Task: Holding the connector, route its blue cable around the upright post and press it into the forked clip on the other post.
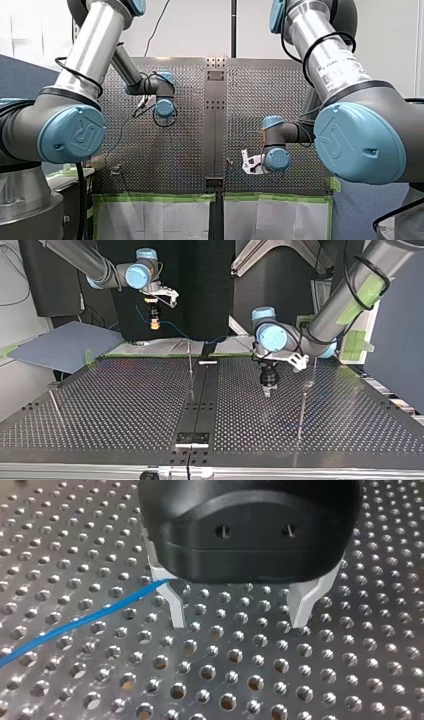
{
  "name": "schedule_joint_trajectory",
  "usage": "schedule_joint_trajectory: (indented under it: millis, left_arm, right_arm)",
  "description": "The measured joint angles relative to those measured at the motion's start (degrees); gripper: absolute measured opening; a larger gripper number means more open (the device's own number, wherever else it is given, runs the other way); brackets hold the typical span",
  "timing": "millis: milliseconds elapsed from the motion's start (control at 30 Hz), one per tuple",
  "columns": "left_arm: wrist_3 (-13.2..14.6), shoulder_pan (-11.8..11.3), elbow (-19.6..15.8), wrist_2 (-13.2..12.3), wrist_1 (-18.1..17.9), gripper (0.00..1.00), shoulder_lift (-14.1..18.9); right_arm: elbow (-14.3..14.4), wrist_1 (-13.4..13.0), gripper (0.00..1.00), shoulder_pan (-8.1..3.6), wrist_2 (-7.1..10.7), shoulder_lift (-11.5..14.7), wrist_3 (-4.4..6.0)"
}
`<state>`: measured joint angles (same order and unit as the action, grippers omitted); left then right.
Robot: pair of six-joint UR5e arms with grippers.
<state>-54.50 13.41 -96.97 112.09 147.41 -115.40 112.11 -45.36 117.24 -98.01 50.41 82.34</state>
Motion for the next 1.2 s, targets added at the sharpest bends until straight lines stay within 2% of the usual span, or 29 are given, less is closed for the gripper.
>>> schedule_joint_trajectory:
  millis: [133, 433, 967, 1200]
  left_arm:
    - [0.0, 0.3, -0.3, 0.2, 0.1, 0.99, 0.0]
    - [-0.1, 0.4, -3.8, 0.1, -3.0, 0.99, -0.3]
    - [0.1, 0.7, -4.6, -0.3, -5.3, 0.99, -7.4]
    - [-0.1, 0.4, -4.6, -0.4, -5.6, 0.99, -8.5]
  right_arm:
    - [0.0, 0.1, 0.00, 0.04, 0.00, 0.0, -0.04]
    - [0.0, 0.1, 0.00, 0.05, -0.02, 0.0, -0.09]
    - [0.0, 0.1, 0.00, 0.05, 0.00, 0.1, -0.14]
    - [0.0, 0.2, 0.00, 0.06, 0.04, 0.5, -0.08]
